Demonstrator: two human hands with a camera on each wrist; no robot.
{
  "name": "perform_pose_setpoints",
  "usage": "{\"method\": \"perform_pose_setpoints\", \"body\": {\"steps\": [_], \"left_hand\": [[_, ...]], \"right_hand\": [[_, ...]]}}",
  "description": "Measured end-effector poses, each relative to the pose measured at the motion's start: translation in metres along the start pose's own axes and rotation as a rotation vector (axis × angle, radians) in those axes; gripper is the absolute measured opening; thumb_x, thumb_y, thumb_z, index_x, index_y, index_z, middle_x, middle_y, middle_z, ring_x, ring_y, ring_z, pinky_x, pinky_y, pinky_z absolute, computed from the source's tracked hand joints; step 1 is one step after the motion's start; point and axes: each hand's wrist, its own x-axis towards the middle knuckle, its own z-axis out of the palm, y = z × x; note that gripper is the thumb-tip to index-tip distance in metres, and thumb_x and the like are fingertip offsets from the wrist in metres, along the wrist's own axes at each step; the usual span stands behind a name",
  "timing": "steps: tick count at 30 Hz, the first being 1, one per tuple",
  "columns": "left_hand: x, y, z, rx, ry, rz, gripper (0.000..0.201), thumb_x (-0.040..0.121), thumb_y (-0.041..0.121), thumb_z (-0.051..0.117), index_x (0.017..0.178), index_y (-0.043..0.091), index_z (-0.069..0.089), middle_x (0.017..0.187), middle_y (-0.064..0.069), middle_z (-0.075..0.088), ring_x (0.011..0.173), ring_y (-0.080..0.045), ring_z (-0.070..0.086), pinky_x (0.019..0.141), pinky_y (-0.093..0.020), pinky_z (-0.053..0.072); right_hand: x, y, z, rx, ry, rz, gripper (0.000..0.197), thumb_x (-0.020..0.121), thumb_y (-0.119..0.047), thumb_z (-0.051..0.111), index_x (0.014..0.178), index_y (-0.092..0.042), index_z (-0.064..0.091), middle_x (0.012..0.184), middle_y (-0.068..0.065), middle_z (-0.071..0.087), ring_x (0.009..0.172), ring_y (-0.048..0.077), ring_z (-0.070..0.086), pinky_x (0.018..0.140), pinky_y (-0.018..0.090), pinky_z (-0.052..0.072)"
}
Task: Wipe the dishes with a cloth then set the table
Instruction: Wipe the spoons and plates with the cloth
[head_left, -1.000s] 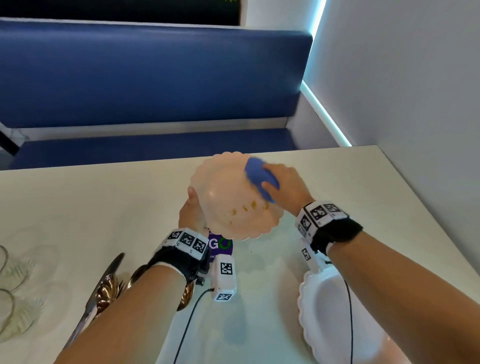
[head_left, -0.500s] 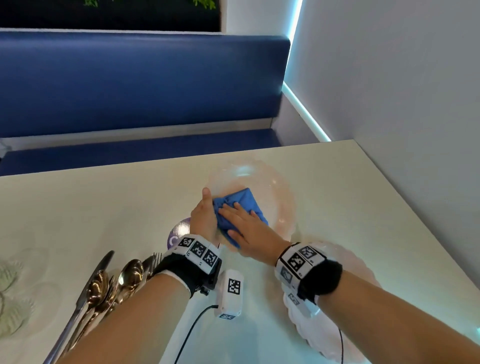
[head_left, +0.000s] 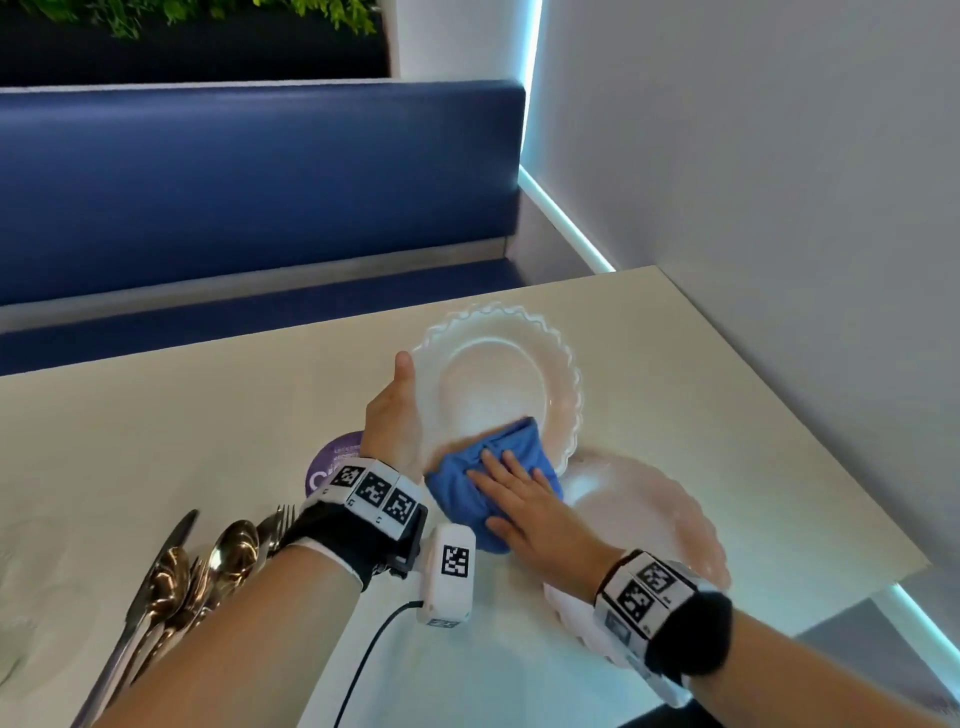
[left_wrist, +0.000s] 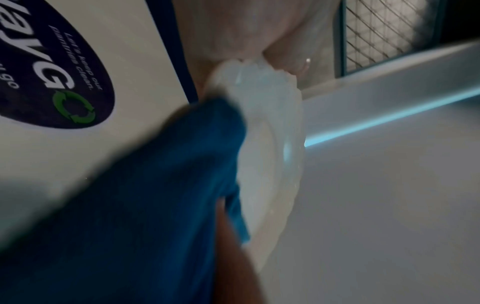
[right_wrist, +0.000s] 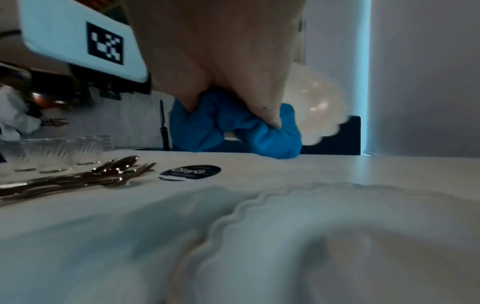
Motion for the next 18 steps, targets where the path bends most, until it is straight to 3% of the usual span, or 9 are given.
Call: {"method": "perform_pose_setpoints", "body": {"steps": [2,5,9,13,16,18], "left_hand": [[-0.009,-0.002,0.013,0.026,-0.084,0.002,0.053,0.09,0.063,0.03,0.083,0.021,0.062,0.085,-0.002,0.067,0.084,-0.022,0.064,0.088,-0.036,0.049],[-0.023,-0.003,0.03,0.061,-0.18,-0.013,0.06,0.09,0.064,0.025,0.081,0.018,0.064,0.086,-0.009,0.07,0.083,-0.024,0.067,0.082,-0.035,0.054],[-0.035,-0.006,0.047,0.105,-0.229,0.106,0.054,0.093,0.056,0.031,0.077,0.017,0.065,0.092,-0.012,0.07,0.087,-0.025,0.066,0.082,-0.036,0.052],[-0.043,-0.006,0.057,0.084,-0.185,0.072,0.051,0.094,0.054,0.033,0.073,0.015,0.057,0.071,-0.004,0.058,0.062,-0.018,0.053,0.052,-0.027,0.04],[-0.048,-0.012,0.067,0.127,-0.154,0.062,0.052,0.094,0.055,0.03,0.078,0.015,0.058,0.076,-0.004,0.059,0.062,-0.016,0.053,0.048,-0.024,0.04],[-0.052,-0.018,0.076,0.16,-0.137,0.076,0.047,0.095,0.054,0.029,0.07,0.02,0.05,0.072,-0.001,0.054,0.06,-0.012,0.048,0.052,-0.027,0.036]], "right_hand": [[0.004,-0.009,-0.005,0.042,0.041,-0.042,0.055,0.102,-0.023,0.033,0.149,-0.022,0.006,0.15,-0.012,-0.016,0.141,0.01,-0.018,0.115,0.033,-0.008],[0.012,-0.003,-0.03,-0.052,0.113,-0.032,0.055,0.101,-0.026,0.033,0.15,-0.023,0.007,0.158,-0.006,-0.009,0.145,0.015,-0.014,0.117,0.041,-0.002],[0.001,0.034,-0.058,-0.072,0.199,0.115,0.055,0.101,-0.033,0.033,0.149,-0.028,0.007,0.159,-0.004,-0.004,0.147,0.017,-0.005,0.116,0.046,0.007],[-0.038,0.073,-0.063,-0.046,0.338,0.247,0.055,0.096,-0.039,0.035,0.147,-0.023,0.023,0.156,0.003,0.022,0.143,0.022,0.023,0.113,0.044,0.025],[-0.074,0.075,-0.044,-0.168,0.293,0.375,0.052,0.095,-0.041,0.034,0.142,-0.018,0.039,0.137,0.009,0.046,0.123,0.031,0.044,0.097,0.041,0.043],[-0.092,0.057,-0.03,-0.254,0.294,0.383,0.05,0.088,-0.042,0.034,0.121,-0.017,0.061,0.109,0.006,0.062,0.099,0.027,0.056,0.083,0.036,0.045]]}}
